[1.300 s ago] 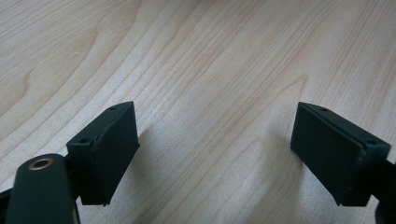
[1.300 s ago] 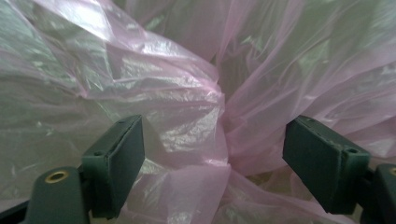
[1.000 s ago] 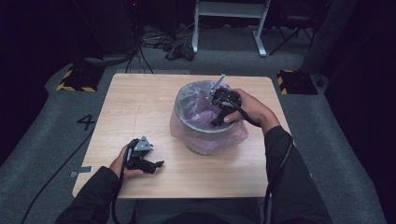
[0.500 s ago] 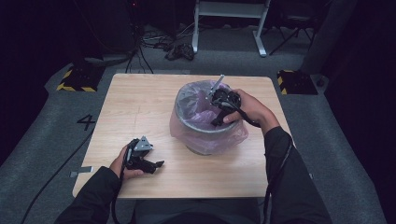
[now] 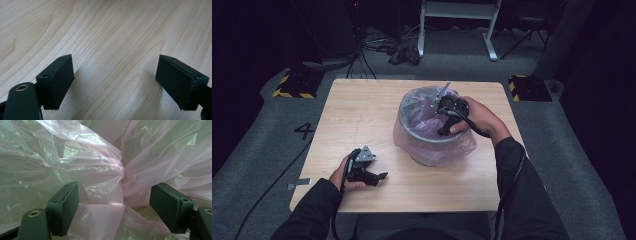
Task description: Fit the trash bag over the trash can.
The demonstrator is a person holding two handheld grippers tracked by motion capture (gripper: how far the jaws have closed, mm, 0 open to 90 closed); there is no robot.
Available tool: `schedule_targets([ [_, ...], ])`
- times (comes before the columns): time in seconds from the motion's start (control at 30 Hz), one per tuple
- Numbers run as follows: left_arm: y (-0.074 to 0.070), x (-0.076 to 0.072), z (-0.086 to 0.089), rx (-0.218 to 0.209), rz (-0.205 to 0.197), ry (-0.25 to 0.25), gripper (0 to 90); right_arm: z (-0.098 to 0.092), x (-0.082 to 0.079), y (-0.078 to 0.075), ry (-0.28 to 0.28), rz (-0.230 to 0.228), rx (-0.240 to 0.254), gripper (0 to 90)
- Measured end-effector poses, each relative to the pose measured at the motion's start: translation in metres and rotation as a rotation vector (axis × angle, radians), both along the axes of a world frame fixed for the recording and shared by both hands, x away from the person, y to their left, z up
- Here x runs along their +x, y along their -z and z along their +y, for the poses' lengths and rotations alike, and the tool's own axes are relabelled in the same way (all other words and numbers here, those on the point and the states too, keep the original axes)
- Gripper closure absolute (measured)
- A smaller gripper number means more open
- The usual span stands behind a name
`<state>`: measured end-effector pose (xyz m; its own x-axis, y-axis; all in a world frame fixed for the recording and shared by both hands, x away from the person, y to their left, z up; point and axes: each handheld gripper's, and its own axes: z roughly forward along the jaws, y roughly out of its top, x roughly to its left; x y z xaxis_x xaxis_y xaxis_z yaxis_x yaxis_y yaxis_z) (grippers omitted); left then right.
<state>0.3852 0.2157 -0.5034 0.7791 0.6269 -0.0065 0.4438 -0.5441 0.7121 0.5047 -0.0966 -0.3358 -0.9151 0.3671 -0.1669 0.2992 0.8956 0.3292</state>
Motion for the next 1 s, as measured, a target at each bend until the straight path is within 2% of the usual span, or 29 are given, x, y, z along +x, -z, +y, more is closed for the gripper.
schedule_targets([
  [0.1, 0.000, 0.000, 0.000, 0.000, 0.000, 0.000, 14.9, -0.001, 0.001, -0.003, -0.002, -0.014, 0.011, 23.0],
  [0.27, 0.000, 0.000, 0.000, 0.003, -0.002, 0.002, 14.9, 0.000, -0.002, -0.005, -0.001, 0.026, -0.003, 23.4],
  [0.5, 0.000, 0.000, 0.000, 0.000, 0.000, 0.000, 14.9, -0.003, -0.002, -0.008, 0.005, 0.004, 0.005, 23.0],
  [0.53, 0.000, 0.000, 0.000, -0.001, 0.001, 0.000, 14.9, -0.004, 0.000, -0.008, -0.006, -0.008, 0.012, 22.9],
  [0.73, 0.000, 0.000, 0.000, -0.001, 0.001, 0.000, 14.9, 0.000, -0.006, -0.013, -0.029, -0.007, 0.051, 21.8],
  [0.77, 0.000, 0.000, 0.000, 0.000, 0.000, 0.000, 14.9, 0.001, -0.006, -0.013, -0.043, -0.020, 0.060, 21.8],
  [0.83, 0.000, 0.000, 0.000, -0.001, 0.001, 0.000, 14.9, 0.002, -0.009, -0.014, -0.031, -0.017, 0.074, 21.7],
  [1.0, 0.000, 0.000, 0.000, -0.001, 0.001, 0.000, 14.9, 0.002, -0.009, -0.015, -0.037, -0.048, 0.108, 21.8],
])
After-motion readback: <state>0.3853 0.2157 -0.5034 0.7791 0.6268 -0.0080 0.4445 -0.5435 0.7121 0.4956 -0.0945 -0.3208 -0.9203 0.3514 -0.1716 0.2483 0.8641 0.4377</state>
